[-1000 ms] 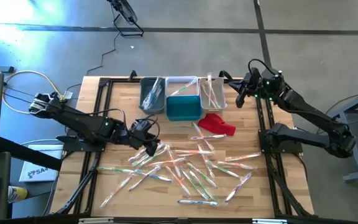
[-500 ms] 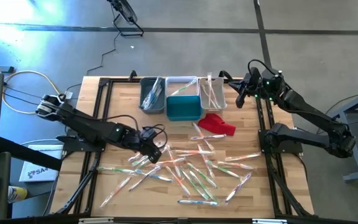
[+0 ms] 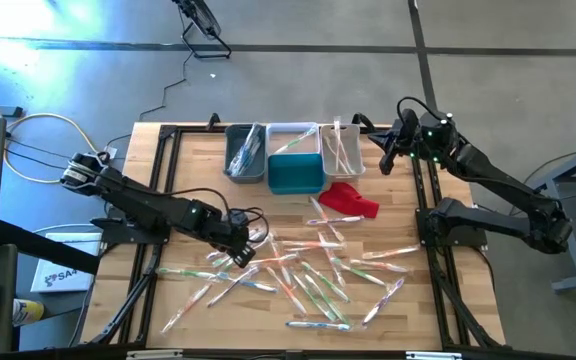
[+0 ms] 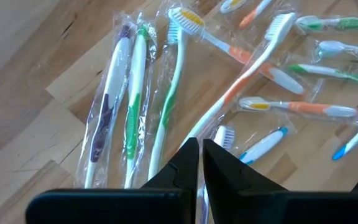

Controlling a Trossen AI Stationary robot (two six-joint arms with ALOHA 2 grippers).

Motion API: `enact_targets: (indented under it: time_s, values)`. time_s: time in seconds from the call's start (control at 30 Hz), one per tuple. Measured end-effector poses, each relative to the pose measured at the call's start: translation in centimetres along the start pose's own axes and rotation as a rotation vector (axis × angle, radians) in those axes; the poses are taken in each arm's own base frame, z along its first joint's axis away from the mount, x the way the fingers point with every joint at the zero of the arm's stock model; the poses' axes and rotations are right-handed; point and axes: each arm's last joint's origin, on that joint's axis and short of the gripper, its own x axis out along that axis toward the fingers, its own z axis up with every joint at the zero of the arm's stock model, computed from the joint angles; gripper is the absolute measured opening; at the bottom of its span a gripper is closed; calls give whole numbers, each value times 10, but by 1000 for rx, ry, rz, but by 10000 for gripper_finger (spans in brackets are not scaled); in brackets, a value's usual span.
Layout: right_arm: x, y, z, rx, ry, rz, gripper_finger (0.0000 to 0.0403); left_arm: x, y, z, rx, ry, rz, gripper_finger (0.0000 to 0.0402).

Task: Pick & Place Toothbrushes
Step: Put the purple toothbrush into the blue bin

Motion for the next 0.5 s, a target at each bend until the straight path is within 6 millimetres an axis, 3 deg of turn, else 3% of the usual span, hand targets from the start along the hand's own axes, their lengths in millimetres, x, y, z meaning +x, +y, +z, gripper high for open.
enact_targets:
  time_s: [0.3, 0.5]
  values:
    - [0, 1, -4, 6, 43, 7, 4, 0, -1, 2, -12, -47, 6, 19]
    - [0, 1, -4, -16, 44, 8, 4, -2, -11, 7, 1, -121, -92, 19]
